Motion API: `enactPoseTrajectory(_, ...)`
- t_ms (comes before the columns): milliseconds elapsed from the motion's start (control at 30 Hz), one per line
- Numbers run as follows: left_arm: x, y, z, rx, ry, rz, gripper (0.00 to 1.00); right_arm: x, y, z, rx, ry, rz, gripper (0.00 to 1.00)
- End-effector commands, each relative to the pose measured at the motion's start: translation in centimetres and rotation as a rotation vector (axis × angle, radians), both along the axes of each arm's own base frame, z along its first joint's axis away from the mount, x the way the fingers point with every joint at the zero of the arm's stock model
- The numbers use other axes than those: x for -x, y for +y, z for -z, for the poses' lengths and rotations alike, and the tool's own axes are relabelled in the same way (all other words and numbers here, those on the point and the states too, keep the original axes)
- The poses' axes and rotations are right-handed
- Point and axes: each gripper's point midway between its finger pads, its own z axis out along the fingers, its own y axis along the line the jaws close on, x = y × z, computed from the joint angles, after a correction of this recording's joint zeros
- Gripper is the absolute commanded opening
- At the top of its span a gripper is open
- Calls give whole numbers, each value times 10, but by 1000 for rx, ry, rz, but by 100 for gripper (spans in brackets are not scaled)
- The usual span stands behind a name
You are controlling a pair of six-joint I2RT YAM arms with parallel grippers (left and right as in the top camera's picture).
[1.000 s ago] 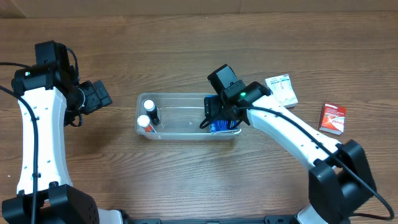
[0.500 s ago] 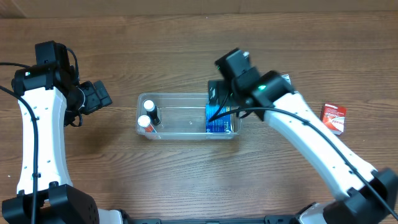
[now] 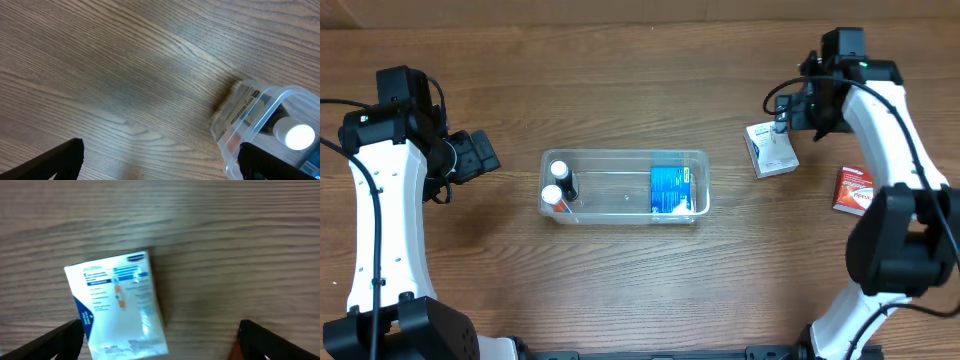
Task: Pack container
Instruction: 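Grasp the white Hansaplast box with the right gripper, then place the white Hansaplast box in the container beside the Vicks box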
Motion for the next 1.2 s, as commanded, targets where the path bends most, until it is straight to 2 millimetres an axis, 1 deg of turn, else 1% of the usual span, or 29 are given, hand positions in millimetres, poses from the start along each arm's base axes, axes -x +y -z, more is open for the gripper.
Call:
enactPoseTrajectory(0,2,-1,-5,-6,-16,17,100,-1,27,18,-21,37,-125,100)
enactPoseTrajectory(33,2,-1,-5,-6,-16,17,100,-1,34,28,-20,59,-145,100)
enactPoseTrajectory(67,2,-1,-5,-6,-16,17,100,-1,36,35,-21,74,-150,100)
enactPoseTrajectory(133,2,-1,-5,-6,-16,17,100,3,37,55,-24,120,-151,100)
enactPoseTrajectory(233,2,-1,-5,-6,-16,17,100,10,38,75,-27,166,-152,100)
enactPoseTrajectory(433,2,-1,-5,-6,-16,17,100,15,42,97,-50,211,-145,100)
enactPoseTrajectory(467,2,-1,-5,-6,-16,17,100,15,43,99,-57,216,-142,97)
enactPoseTrajectory(533,2,-1,-5,-6,-16,17,100,17,43,101,-57,226,-141,80)
enactPoseTrajectory(633,2,-1,-5,-6,-16,17,100,18,43,101,-57,230,-141,67)
enactPoseTrajectory(667,2,-1,-5,-6,-16,17,100,19,43,101,-58,233,-135,61)
enactPoseTrajectory(767,2,-1,-5,-6,-16,17,100,23,43,95,-70,250,-49,61)
enactPoseTrajectory(800,2,-1,-5,-6,-16,17,100,23,42,87,-69,248,-28,61)
enactPoseTrajectory(933,2,-1,-5,-6,-16,17,100,15,43,17,-76,127,28,61)
enactPoseTrajectory(967,2,-1,-5,-7,-16,17,100,16,48,-15,-82,62,29,61)
enactPoseTrajectory(1000,2,-1,-5,-6,-16,17,100,22,56,-48,-95,-5,41,61)
enactPoseTrajectory(1033,2,-1,-5,-6,-16,17,100,29,67,-73,-108,-52,39,60)
enactPoseTrajectory(1067,2,-1,-5,-6,-16,17,100,41,84,-99,-133,-99,45,60)
enactPoseTrajectory(1100,2,-1,-5,-6,-16,17,100,49,98,-113,-152,-125,42,60)
enactPoseTrajectory(1133,2,-1,-5,-6,-16,17,100,60,123,-127,-183,-152,25,60)
enactPoseTrajectory(1167,2,-1,-5,-6,-16,17,100,69,149,-135,-215,-163,8,60)
